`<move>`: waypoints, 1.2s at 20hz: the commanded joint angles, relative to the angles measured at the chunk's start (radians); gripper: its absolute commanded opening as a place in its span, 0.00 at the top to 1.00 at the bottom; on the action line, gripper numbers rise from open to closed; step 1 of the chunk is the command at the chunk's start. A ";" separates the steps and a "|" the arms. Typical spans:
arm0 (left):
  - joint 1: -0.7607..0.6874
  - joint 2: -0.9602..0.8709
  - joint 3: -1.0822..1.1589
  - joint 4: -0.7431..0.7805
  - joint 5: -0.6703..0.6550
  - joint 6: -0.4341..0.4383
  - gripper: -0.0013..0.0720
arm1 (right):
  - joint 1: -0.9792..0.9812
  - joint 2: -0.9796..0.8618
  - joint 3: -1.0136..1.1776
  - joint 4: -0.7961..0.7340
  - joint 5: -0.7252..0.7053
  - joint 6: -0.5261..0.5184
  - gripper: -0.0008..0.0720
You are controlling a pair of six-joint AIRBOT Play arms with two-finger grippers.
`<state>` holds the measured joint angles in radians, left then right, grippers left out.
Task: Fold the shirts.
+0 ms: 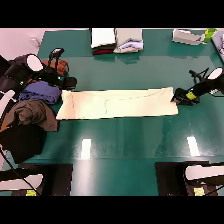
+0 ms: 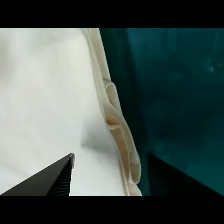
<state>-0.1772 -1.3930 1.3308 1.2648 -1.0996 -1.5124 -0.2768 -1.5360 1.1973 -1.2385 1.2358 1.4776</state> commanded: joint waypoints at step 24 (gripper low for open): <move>-0.447 -0.460 0.258 -0.229 0.206 0.046 0.95 | 0.398 0.365 0.391 0.096 0.145 0.052 0.97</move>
<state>-0.5842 -1.7924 1.5616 1.0916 -0.9302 -1.4998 0.0330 -1.1633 1.4986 -1.1641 1.3769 1.4986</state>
